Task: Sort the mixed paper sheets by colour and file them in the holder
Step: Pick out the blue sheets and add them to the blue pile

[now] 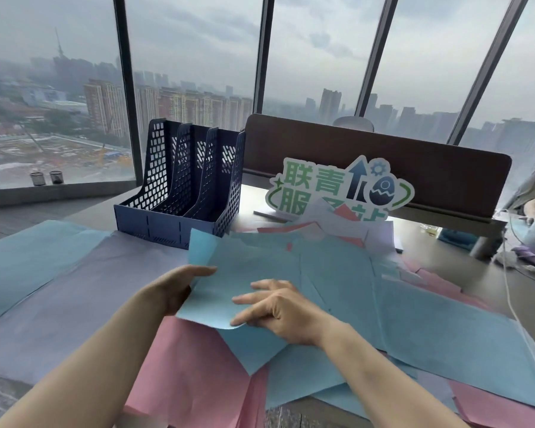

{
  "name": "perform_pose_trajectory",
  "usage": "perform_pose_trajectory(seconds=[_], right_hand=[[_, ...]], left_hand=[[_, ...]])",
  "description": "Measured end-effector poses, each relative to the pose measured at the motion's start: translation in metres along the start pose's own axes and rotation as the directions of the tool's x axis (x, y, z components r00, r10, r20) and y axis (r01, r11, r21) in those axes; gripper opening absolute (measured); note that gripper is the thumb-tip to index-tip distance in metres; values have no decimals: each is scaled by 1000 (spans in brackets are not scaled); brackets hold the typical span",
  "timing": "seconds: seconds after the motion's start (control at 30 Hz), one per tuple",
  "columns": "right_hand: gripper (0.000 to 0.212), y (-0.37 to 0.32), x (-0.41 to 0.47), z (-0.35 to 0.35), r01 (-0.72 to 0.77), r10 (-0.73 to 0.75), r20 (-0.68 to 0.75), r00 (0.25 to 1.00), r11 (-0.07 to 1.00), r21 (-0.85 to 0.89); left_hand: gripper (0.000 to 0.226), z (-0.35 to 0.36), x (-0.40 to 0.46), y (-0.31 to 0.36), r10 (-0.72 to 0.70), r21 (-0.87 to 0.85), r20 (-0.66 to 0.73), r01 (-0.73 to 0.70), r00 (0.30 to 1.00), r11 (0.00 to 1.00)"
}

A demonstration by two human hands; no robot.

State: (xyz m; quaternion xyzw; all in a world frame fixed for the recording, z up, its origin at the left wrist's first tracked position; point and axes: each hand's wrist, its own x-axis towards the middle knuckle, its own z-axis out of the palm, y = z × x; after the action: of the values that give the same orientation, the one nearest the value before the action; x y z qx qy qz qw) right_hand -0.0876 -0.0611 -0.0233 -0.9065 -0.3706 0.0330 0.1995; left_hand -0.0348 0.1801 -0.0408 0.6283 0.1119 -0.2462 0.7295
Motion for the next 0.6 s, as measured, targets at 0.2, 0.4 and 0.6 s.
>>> perform_pose_trajectory(seconds=[0.2, 0.4, 0.6], right_hand=[[42, 20, -16, -17, -412, 441, -25, 897, 855, 315], [21, 53, -16, -25, -878, 863, -178, 472, 478, -13], [25, 62, 2, -21, -891, 891, -74, 448, 452, 47]], left_hand=[[25, 13, 8, -5, 163, 161, -245, -125, 956, 979], [26, 8, 4, -7, 188, 80, -314, -171, 931, 982], [28, 5, 2, -11, 160, 41, -299, -155, 941, 987]])
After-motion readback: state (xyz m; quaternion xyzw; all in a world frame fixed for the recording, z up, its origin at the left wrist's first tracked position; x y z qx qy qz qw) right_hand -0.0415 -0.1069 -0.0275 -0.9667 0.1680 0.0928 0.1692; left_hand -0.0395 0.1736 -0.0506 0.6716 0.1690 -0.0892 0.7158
